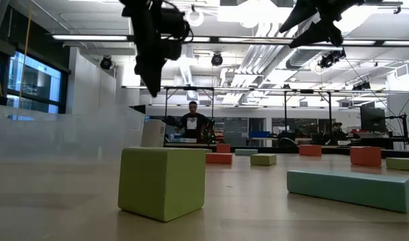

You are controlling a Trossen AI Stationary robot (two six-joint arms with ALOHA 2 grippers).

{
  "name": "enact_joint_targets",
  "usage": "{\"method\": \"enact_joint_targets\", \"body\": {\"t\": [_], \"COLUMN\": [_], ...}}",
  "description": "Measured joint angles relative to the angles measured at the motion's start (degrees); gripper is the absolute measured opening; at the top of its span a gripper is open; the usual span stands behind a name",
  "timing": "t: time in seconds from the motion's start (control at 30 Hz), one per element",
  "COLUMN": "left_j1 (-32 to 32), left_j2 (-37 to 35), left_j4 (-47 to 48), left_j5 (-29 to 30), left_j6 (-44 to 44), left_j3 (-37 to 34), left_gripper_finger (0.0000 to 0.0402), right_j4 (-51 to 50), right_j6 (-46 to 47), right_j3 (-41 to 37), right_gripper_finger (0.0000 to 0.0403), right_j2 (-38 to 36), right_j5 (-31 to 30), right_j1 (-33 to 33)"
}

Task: Sort & place blocks by color
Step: Put the green block into the top transparent bin

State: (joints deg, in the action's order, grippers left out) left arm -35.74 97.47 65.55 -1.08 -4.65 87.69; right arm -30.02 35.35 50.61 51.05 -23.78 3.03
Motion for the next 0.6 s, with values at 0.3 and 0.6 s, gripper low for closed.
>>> {"method": "enact_joint_targets", "body": {"t": [0.3,0.6], "left_j1": [3.33,5.38], "left_j2": [-6.49,-16.97], "left_j4": [4.66,5.21], "left_j5": [-0.39,-0.24], "left_j6": [3.76,14.58], "left_j3": [4.05,4.05], "left_gripper_finger": [0.0127,0.0126], "right_j4": [5.65,11.44], "right_j6": [-15.93,-25.83], "right_j3": [0.0,0.0], "right_gripper_finger": [0.0248,0.0248], "right_j2": [0.01,0.99], "right_j5": [1.7,16.17], "right_j1": [1.79,12.4]}}
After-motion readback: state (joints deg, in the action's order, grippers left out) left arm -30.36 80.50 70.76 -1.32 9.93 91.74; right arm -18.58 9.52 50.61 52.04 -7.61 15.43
